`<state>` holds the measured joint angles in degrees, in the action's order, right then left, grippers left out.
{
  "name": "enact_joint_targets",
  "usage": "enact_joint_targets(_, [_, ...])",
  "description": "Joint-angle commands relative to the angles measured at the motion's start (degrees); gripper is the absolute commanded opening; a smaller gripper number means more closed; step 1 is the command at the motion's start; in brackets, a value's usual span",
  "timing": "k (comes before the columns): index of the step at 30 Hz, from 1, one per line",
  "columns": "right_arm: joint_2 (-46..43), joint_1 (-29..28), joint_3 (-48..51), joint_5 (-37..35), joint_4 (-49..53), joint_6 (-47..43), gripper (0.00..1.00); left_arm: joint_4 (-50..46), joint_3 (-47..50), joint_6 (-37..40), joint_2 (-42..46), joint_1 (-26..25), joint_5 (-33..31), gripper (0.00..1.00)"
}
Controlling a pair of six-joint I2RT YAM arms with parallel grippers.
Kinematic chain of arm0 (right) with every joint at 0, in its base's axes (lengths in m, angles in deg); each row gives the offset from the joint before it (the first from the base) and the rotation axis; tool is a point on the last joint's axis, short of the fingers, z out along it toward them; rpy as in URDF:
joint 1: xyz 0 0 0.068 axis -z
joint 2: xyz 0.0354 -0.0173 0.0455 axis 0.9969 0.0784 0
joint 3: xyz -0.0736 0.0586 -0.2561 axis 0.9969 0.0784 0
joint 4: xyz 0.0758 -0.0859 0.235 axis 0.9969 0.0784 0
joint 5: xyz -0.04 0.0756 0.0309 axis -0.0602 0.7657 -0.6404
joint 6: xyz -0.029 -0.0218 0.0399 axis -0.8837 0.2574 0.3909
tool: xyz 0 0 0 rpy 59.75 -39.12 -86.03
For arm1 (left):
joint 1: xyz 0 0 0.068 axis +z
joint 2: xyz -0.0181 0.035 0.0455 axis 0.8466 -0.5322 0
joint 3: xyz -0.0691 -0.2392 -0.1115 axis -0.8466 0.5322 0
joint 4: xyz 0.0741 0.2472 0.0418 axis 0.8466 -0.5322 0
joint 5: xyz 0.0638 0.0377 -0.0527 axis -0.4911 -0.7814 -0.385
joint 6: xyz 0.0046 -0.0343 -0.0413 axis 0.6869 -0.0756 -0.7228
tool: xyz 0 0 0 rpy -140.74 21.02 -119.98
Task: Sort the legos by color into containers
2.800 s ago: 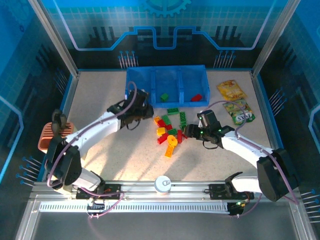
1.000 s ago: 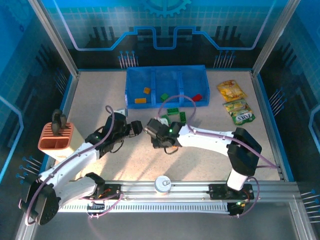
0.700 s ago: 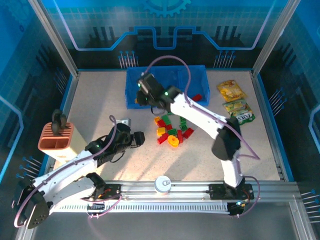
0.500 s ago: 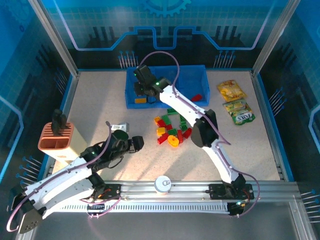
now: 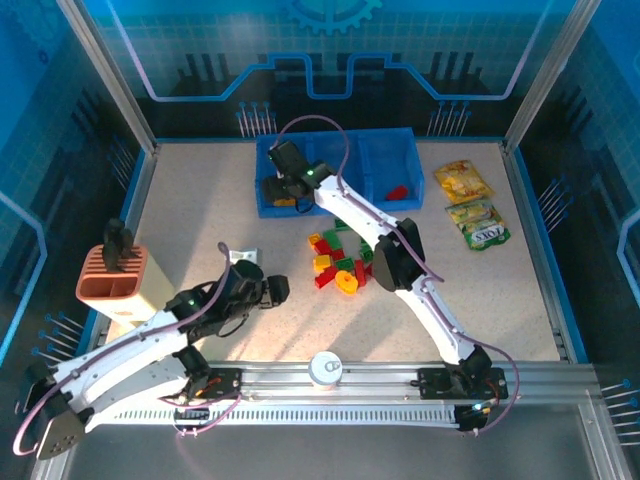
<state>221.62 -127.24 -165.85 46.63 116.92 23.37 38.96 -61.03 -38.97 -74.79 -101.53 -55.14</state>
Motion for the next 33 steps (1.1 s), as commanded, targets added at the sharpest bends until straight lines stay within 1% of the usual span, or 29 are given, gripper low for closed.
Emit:
enact_joint_targets(1, [-13.72, -1.45, 4.38, -1.21, -1.62, -2.18, 0.75, 2.71, -3.36, 3.57, -4.32, -0.34, 0.96, 0.73])
enact_joint_targets(3, [-20.89, -1.67, 11.60, -1.36, -3.06, -2.18, 0.75, 5.39, -4.73, 5.41, -8.16, -0.35, 2.69, 0.74])
enact_joint_targets(6, [-33.51, -1.59, 27.94, -2.43, -9.30, -2.26, 0.75, 7.90, -8.63, 8.52, -15.59, -0.35, 4.62, 0.75])
enact_joint_targets(8, [-40.76, -1.07, 39.81, -2.66, -14.47, -2.35, 0.76, 7.74, -12.34, 10.77, -21.25, -0.45, 5.70, 0.75])
enact_joint_targets(10, [-48.15, 0.07, 48.97, -1.69, -16.60, -2.35, 0.76, 8.03, -15.72, 12.68, -26.28, -0.46, 7.46, 0.75])
enact_joint_targets(12, [-54.43, 1.91, 57.14, -1.08, -16.93, -1.93, 0.76, 7.80, -19.19, 14.03, -31.11, -0.48, 9.87, 0.72])
enact_joint_targets(14, [-59.83, 3.79, 64.40, -1.36, -16.75, -1.11, 0.76, 6.59, -22.49, 14.14, -34.91, -1.16, 10.61, 0.70])
enact_joint_targets(18, [-69.82, 8.69, 78.23, -1.02, -17.96, 2.04, 0.76, 5.67, -28.28, 12.12, -41.79, -4.01, 11.80, 0.70])
enact_joint_targets(21, [-75.59, 11.86, 85.89, 0.01, -18.83, 4.37, 0.75, 4.85, -32.21, 8.82, -47.25, -5.37, 13.15, 0.72])
enact_joint_targets(24, [-79.75, 13.80, 90.64, 0.71, -18.96, 5.53, 0.75, 3.62, -35.43, 7.32, -51.43, -6.23, 12.80, 0.72])
enact_joint_targets(30, [-84.35, 16.00, 94.91, 1.52, -18.27, 6.33, 0.75, -1.40, -40.63, 5.38, -56.47, -6.64, 10.65, 0.70])
enact_joint_targets(33, [-85.69, 16.93, 97.35, 2.14, -18.59, 6.83, 0.75, -2.85, -40.96, 4.56, -57.28, -6.70, 9.31, 0.72])
